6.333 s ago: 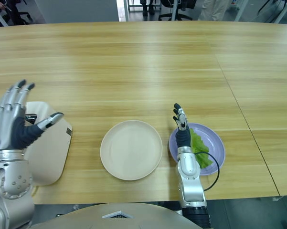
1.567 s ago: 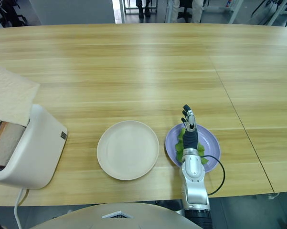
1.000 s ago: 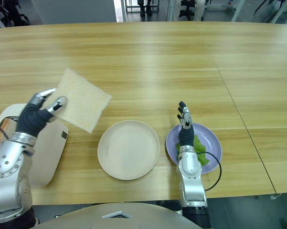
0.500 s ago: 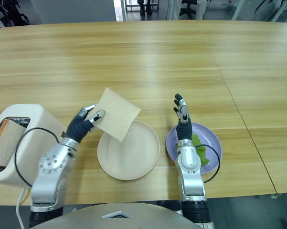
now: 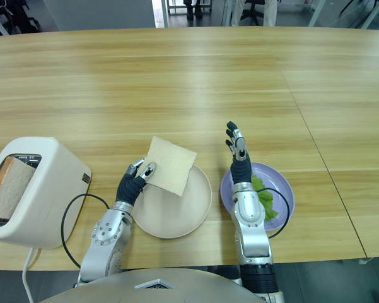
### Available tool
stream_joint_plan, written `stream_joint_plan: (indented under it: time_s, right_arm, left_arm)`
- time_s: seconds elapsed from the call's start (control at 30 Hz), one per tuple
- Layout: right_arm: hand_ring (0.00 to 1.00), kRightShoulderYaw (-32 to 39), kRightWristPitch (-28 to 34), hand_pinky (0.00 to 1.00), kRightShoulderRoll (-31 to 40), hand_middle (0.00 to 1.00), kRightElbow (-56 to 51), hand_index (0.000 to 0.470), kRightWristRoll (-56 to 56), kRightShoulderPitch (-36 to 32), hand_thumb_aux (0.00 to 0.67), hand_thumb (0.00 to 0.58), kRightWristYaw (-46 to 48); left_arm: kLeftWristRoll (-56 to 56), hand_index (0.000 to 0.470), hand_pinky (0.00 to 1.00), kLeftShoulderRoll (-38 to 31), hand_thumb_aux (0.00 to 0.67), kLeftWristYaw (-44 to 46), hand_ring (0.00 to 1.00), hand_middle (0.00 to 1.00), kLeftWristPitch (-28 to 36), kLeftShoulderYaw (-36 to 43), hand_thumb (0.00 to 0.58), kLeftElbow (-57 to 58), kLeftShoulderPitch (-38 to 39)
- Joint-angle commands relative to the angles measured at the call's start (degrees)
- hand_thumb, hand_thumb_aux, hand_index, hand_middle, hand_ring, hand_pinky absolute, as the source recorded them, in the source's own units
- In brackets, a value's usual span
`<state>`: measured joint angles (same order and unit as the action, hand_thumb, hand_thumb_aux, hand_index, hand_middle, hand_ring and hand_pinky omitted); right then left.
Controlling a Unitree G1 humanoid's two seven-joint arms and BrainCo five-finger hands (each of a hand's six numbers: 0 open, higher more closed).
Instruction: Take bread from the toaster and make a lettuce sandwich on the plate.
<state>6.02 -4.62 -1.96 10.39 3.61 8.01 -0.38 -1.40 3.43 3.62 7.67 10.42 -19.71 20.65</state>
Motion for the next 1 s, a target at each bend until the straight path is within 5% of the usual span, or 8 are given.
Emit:
stream_joint_plan:
  time_s: [0.03,0.83,0.87,0.9,0.93,1.0]
  right_arm:
    - [0.00,0.11,1.09,0.00,0.07,0.00,1.41,0.000,-0.52,0.49,0.000,0.000,0.40]
    - [0.00,-0.39,1.52,0.00,0.24,0.00,1.94,0.000,-1.15,1.09,0.000,0.000,0.80]
    - [0.00,-0.43,1.53,0.00,0.27,0.00,1.91,0.000,-1.18,1.04,0.000,0.000,0.83]
    - [0.00,-0.45,1.55,0.00,0.29,0.00,1.88,0.000,-1.20,0.96,0.000,0.000,0.85]
    - [0.00,-0.47,1.57,0.00,0.29,0.00,1.83,0.000,-1.22,0.90,0.000,0.000,0.86]
    - [0.00,-0.50,1.54,0.00,0.30,0.00,1.75,0.000,-1.23,0.85,0.000,0.000,0.83]
  left_arm:
    - [-3.80,0.460,1.00,0.77,0.670,-3.35,1.00,1.00,0.37,3.08,0.580,1.57,1.71]
    - [-16.55,0.460,1.00,-6.06,0.670,-7.39,1.00,1.00,6.35,6.97,0.580,-4.99,6.52]
    - [-17.31,0.225,1.00,-6.53,0.328,-7.27,1.00,1.00,6.77,6.96,0.429,-5.20,6.40]
    - [-17.83,0.225,1.00,-6.81,0.328,-7.15,1.00,1.00,7.08,6.92,0.429,-5.33,6.28]
    - [-18.63,0.000,1.00,-7.07,0.000,-7.44,1.00,1.00,7.23,6.75,0.000,-5.47,6.27]
    - [-19.57,0.000,0.95,-7.87,0.000,-6.92,0.95,0.95,7.88,6.83,0.000,-5.45,6.08]
